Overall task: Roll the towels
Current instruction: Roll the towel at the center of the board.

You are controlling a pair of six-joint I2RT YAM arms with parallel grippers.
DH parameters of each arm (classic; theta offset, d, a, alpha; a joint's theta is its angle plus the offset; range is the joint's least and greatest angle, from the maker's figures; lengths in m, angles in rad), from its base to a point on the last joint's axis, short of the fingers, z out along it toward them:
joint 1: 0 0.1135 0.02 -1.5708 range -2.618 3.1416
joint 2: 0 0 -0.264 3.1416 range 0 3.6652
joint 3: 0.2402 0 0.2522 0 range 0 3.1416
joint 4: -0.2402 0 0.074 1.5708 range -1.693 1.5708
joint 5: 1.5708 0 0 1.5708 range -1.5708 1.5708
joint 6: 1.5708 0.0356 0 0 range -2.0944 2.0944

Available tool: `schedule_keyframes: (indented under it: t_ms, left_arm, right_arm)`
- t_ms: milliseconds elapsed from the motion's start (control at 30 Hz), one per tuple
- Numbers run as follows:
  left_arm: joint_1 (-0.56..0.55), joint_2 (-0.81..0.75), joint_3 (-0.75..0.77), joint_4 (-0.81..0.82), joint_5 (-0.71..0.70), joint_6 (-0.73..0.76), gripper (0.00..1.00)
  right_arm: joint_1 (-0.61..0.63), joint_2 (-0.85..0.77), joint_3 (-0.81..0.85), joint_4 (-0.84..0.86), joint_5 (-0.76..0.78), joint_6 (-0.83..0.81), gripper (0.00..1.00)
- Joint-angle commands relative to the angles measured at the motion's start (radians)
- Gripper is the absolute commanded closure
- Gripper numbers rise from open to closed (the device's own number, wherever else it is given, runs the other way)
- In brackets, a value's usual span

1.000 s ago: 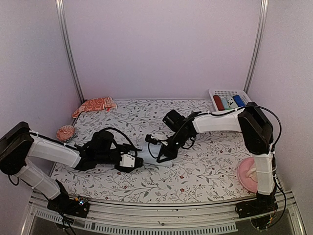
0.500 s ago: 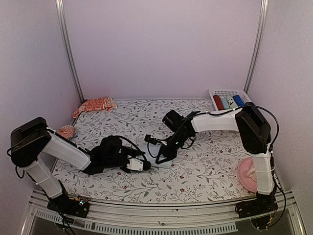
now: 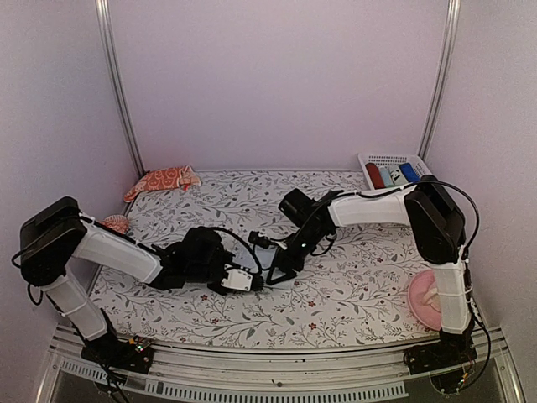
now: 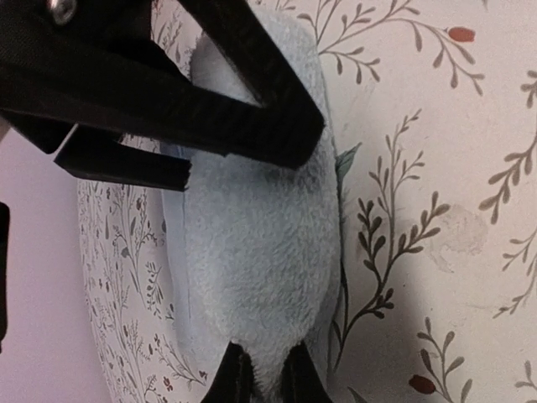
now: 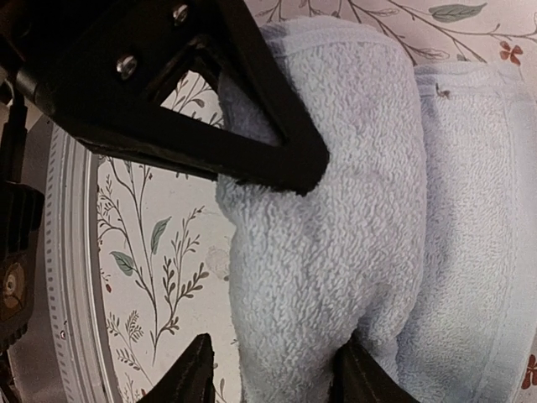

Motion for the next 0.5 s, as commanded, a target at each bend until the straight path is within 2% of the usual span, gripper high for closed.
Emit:
schedule_keyframes:
  t_ms: [0, 233, 467]
  left_arm:
    - [0.035, 0.017, 0.082, -0.229, 0.094, -0.058, 1.00]
    - [0.096, 0.052, 0.201, -0.415, 0.209, -0.101, 1.00]
    - [0.116, 0.077, 0.243, -0.473, 0.238, -0.101, 1.00]
  right_arm:
    - [-0.012, -0.059, -0.026, -0.016, 0.046, 0.004, 0.45]
    - [-0.069, -0.139, -0.025, -0.004, 0.050, 0.033, 0.30]
    - [-0.122, -0.102, 0.033, -0.031, 0.054, 0.042, 0.22]
